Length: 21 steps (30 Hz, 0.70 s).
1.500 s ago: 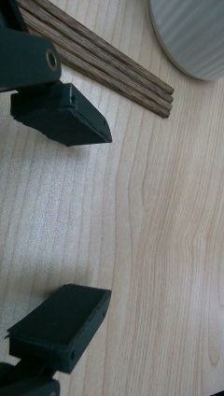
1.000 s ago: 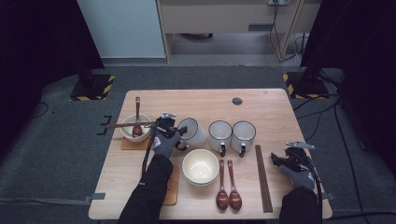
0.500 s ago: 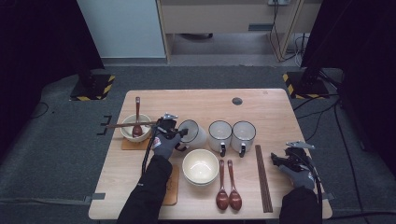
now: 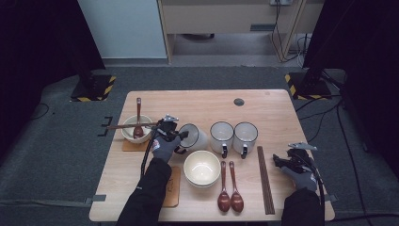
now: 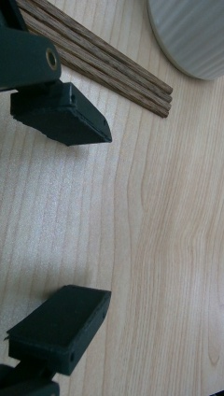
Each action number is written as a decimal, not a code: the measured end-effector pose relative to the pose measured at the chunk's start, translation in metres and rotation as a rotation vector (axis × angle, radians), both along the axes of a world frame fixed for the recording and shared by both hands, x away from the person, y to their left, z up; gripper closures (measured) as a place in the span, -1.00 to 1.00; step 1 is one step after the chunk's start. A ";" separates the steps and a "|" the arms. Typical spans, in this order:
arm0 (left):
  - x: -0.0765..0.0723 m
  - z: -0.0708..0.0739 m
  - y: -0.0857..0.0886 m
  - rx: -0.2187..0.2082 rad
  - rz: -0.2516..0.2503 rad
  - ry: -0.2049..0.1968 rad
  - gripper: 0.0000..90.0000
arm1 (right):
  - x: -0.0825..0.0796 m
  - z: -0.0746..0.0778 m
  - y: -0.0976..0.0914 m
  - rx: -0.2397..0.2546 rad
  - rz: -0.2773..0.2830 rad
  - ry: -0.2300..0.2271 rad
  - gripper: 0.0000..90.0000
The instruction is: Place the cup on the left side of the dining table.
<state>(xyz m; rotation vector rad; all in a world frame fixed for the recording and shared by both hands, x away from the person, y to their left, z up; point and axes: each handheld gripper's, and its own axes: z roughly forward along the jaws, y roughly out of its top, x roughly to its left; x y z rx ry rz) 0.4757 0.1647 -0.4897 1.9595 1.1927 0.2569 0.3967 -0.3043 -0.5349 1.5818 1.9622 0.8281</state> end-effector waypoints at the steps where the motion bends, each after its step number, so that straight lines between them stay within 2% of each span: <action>1: 0.000 0.000 0.002 -0.009 0.000 0.004 0.81 | 0.000 0.000 0.000 0.000 0.000 0.000 -0.55; 6: -0.006 0.008 0.012 -0.047 -0.008 -0.008 0.81 | 0.000 0.000 0.000 0.001 0.000 0.001 -0.55; 10: -0.016 0.024 0.020 -0.052 -0.019 -0.045 0.81 | 0.000 0.000 0.000 0.000 0.000 0.000 -0.55; 13: -0.020 0.031 0.023 -0.060 -0.024 -0.057 0.81 | 0.000 0.000 0.000 0.000 0.001 0.001 -0.55; 15: -0.026 0.042 0.026 -0.064 -0.033 -0.084 0.82 | 0.000 0.000 0.000 0.002 -0.001 0.001 -0.55; 21: -0.040 0.057 0.039 -0.061 -0.046 -0.123 0.82 | 0.000 0.000 0.000 0.001 0.001 0.001 -0.55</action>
